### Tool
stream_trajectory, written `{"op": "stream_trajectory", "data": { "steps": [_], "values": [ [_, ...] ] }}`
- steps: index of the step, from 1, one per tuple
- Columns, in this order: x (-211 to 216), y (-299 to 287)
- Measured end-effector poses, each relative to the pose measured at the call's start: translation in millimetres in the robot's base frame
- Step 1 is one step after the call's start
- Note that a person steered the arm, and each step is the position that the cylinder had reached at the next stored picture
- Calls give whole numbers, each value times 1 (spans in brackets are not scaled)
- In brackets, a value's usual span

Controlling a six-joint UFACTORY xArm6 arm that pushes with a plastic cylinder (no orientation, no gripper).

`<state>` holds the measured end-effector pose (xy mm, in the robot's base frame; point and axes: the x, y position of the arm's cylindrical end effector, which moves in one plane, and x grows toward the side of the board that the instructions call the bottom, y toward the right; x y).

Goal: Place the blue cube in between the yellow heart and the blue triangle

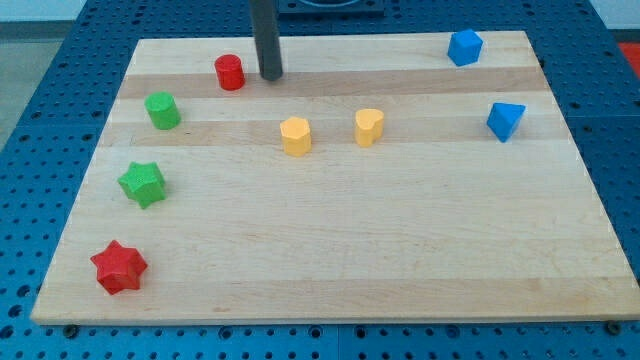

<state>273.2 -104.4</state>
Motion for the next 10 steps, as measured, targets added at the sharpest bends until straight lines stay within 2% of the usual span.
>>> {"op": "stream_trajectory", "data": {
  "steps": [1, 2, 3, 6, 8, 9, 10],
  "values": [
    [0, -52],
    [0, -74],
    [0, -70],
    [-36, 200],
    [-51, 205],
    [-81, 244],
    [-81, 244]
  ]
}}
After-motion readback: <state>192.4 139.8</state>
